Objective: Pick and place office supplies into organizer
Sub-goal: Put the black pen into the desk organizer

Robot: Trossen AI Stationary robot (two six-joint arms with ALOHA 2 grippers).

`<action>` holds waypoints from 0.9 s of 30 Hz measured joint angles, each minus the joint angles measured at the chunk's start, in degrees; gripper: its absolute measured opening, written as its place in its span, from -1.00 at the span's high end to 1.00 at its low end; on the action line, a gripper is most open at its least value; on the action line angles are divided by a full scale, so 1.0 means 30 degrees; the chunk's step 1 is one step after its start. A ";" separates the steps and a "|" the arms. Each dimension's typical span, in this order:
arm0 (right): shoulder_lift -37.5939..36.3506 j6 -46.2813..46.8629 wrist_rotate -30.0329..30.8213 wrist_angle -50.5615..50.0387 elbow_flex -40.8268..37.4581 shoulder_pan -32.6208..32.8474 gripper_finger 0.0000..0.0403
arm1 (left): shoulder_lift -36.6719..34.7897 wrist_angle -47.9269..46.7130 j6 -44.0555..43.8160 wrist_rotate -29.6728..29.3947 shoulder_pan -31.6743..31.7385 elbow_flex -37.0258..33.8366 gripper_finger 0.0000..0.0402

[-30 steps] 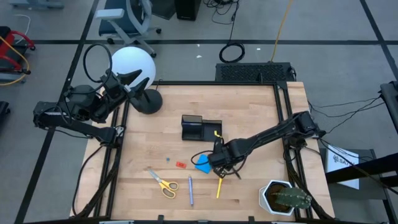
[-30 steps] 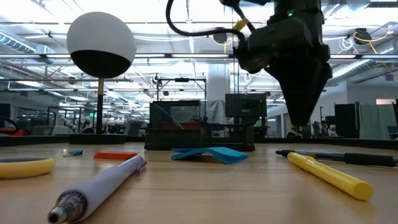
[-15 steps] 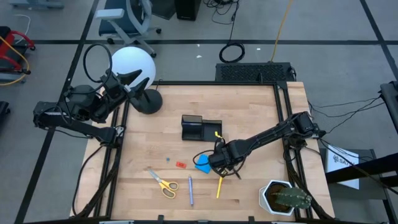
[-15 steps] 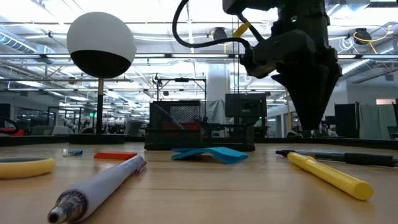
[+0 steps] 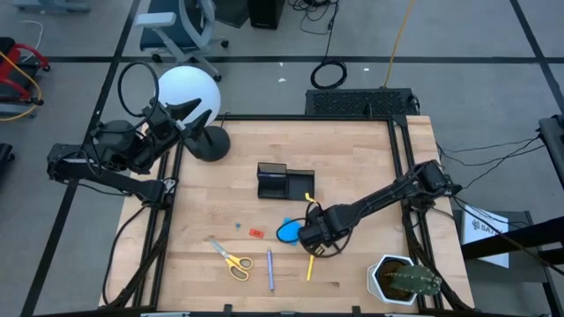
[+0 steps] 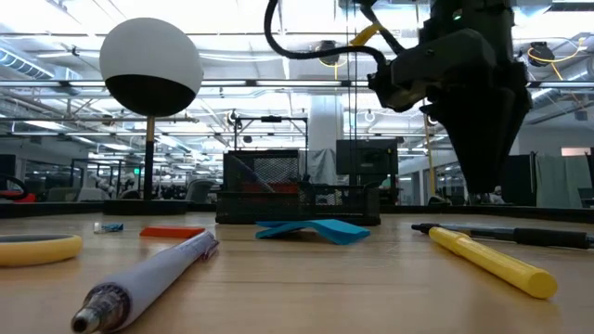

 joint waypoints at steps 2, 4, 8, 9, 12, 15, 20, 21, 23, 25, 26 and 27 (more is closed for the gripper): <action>0.0000 0.0278 -0.0001 0.0024 -0.0007 0.0182 0.56 | 0.0007 -0.0003 0.0000 0.0002 0.0000 0.0000 0.00; 0.0000 0.0359 0.0004 0.0059 -0.0007 0.0322 0.56 | 0.0007 0.0000 0.0000 -0.0003 0.0000 0.0000 0.00; 0.0000 0.0658 0.0422 0.0157 -0.0023 0.0518 0.56 | 0.0000 -0.0001 0.0000 -0.0003 0.0000 0.0000 0.00; -0.0007 0.0686 0.0484 0.0300 -0.0126 0.0566 0.56 | 0.0000 -0.0005 0.0000 0.0002 0.0000 0.0000 0.00; -0.0022 0.0716 0.0451 0.0896 -0.0670 0.0567 0.56 | 0.0000 -0.0007 0.0000 0.0005 0.0000 0.0000 0.00; -0.0022 0.0772 0.0312 0.1786 -0.1446 0.0574 0.56 | 0.0001 0.0000 0.0000 -0.0001 0.0000 0.0000 0.00; -0.0022 0.0937 -0.0567 0.3528 -0.2731 0.0561 0.56 | 0.0007 -0.0006 0.0000 0.0005 0.0000 0.0000 0.00; -0.0022 0.1044 -0.0575 0.3911 -0.2970 0.0564 0.56 | 0.0003 0.0000 0.0000 -0.0002 0.0000 0.0000 0.00; -0.0084 0.1206 -0.0715 0.4542 -0.3381 0.0560 0.56 | 0.0006 -0.0007 0.0000 -0.0003 0.0000 0.0000 0.00; -0.0117 0.1227 -0.1091 0.4948 -0.3644 0.0545 0.56 | 0.0004 -0.0001 0.0000 -0.0003 0.0003 0.0000 0.00; -0.0137 0.1234 -0.1238 0.4989 -0.3751 0.0545 0.56 | 0.0002 -0.0009 0.0000 -0.0003 0.0000 0.0000 0.00; -0.0138 0.1234 -0.1315 0.5032 -0.3838 0.0539 0.56 | 0.0003 -0.0005 0.0000 -0.0002 0.0000 0.0000 0.00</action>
